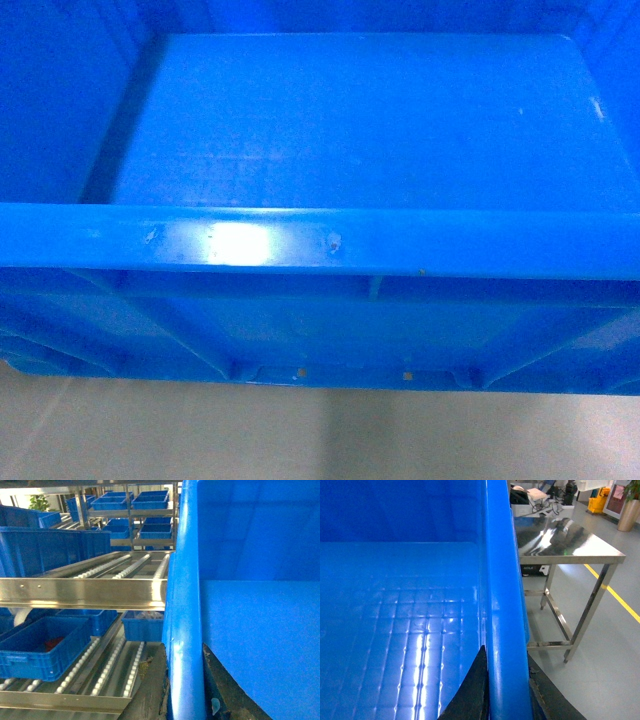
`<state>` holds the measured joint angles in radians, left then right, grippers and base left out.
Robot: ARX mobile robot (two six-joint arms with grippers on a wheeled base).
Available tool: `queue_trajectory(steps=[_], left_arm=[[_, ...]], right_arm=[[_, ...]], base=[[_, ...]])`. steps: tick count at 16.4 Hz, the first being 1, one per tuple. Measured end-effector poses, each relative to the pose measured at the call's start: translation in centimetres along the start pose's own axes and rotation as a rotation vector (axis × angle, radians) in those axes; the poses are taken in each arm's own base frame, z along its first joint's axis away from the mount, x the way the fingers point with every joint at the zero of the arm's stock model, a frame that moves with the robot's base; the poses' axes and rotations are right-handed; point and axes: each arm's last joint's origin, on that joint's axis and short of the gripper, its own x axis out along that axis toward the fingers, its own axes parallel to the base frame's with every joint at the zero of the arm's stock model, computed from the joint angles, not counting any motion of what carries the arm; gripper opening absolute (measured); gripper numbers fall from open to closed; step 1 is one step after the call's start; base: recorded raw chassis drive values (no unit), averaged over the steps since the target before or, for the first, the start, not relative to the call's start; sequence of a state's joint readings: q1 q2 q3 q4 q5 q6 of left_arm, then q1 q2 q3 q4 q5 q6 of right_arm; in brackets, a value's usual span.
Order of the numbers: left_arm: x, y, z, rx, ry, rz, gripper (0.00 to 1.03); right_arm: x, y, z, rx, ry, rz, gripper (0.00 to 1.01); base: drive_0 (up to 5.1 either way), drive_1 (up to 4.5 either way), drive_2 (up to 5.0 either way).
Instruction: Place box next to blue box on left shelf
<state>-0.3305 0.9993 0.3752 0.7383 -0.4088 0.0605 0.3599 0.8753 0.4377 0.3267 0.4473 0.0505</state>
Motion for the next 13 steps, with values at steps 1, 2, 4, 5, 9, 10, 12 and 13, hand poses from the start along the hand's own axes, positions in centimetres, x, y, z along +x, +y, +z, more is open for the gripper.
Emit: queue_trajectory(steps=[1, 2, 4, 5, 9, 10, 12, 13], left_arm=[[0.0, 0.01, 0.0, 0.001, 0.0, 0.001, 0.11], [0.0, 0.01, 0.02, -0.001, -0.002, 0.001, 0.11], [0.0, 0.01, 0.02, 0.0, -0.002, 0.0, 0.11], [0.0, 0.0, 0.01, 0.0, -0.001, 0.0, 0.11], [0.0, 0.0, 0.01, 0.0, -0.001, 0.0, 0.11], [0.0, 0.0, 0.03, -0.001, -0.002, -0.001, 0.11], [0.0, 0.0, 0.01, 0.0, -0.001, 0.0, 0.11], [0.0, 0.01, 0.02, -0.001, -0.002, 0.001, 0.11]], right_arm=[[0.0, 0.0, 0.0, 0.0, 0.0, -0.001, 0.09], [0.0, 0.0, 0.03, 0.002, -0.003, 0.0, 0.09], [0.0, 0.0, 0.0, 0.0, 0.0, 0.0, 0.09], [0.0, 0.0, 0.0, 0.0, 0.0, 0.0, 0.09], [0.0, 0.0, 0.0, 0.0, 0.0, 0.0, 0.09], [0.0, 0.0, 0.02, 0.001, -0.002, 0.0, 0.09], [0.0, 0.0, 0.01, 0.001, -0.001, 0.0, 0.09], [0.0, 0.0, 0.02, 0.002, -0.002, 0.001, 0.09]], base=[[-5.0, 2.38, 2.4], [-5.0, 2.38, 2.4], [-5.0, 2.38, 2.4], [-5.0, 2.38, 2.4], [-5.0, 2.38, 2.4], [-5.0, 2.38, 2.4], [-5.0, 2.38, 2.4], [-5.0, 2.38, 2.4]])
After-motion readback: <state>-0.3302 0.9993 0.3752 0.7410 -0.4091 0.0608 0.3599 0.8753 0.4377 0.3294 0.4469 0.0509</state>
